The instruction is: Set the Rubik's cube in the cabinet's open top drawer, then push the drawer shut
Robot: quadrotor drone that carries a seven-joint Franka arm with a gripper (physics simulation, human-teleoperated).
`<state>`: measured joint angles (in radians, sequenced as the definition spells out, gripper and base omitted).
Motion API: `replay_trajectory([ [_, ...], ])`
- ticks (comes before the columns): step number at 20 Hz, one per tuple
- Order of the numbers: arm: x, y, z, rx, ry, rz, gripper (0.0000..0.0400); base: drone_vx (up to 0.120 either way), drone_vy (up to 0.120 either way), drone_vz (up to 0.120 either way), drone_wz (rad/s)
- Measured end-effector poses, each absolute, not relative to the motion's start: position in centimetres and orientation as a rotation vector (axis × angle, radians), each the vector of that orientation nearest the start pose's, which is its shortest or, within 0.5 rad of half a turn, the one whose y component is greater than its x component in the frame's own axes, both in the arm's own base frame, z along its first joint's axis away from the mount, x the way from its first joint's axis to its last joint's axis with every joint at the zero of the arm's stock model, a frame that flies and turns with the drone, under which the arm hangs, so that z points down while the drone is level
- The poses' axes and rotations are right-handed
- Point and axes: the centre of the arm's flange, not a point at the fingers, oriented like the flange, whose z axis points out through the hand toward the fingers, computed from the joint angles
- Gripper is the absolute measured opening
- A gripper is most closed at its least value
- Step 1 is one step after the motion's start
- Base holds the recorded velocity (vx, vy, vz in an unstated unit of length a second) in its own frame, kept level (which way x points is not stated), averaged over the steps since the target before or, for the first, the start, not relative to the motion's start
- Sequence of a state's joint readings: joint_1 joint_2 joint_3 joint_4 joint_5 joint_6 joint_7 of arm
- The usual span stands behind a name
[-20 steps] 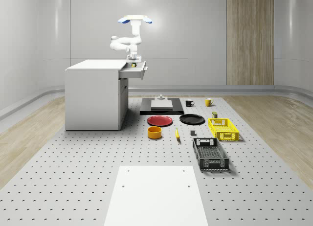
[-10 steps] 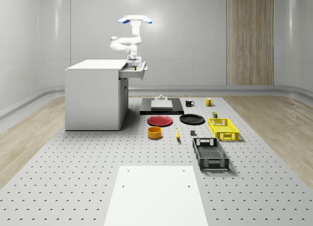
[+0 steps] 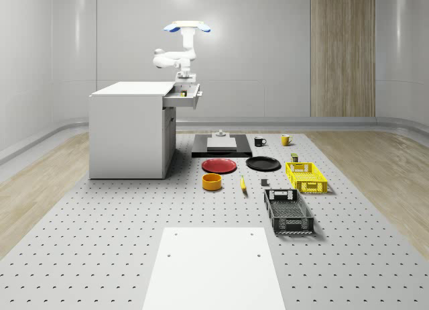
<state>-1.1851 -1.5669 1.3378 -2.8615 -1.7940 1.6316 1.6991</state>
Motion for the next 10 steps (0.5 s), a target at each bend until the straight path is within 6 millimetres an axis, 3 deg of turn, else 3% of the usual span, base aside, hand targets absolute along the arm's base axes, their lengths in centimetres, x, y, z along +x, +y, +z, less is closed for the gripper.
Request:
replay_trajectory([
  [6, 30.68, 0.01, 49.22, 0.001, -0.002, 0.786, 0.04, 0.0, 0.12, 0.0, 0.0],
  [8, 30.68, 0.01, 49.09, 0.001, -0.002, 0.786, 0.04, 0.0, 0.12, 0.08, 0.0],
  [10, 30.68, 0.01, 49.01, 0.001, -0.002, 0.786, 0.04, 0.0, 0.0, 0.12, 0.0],
])
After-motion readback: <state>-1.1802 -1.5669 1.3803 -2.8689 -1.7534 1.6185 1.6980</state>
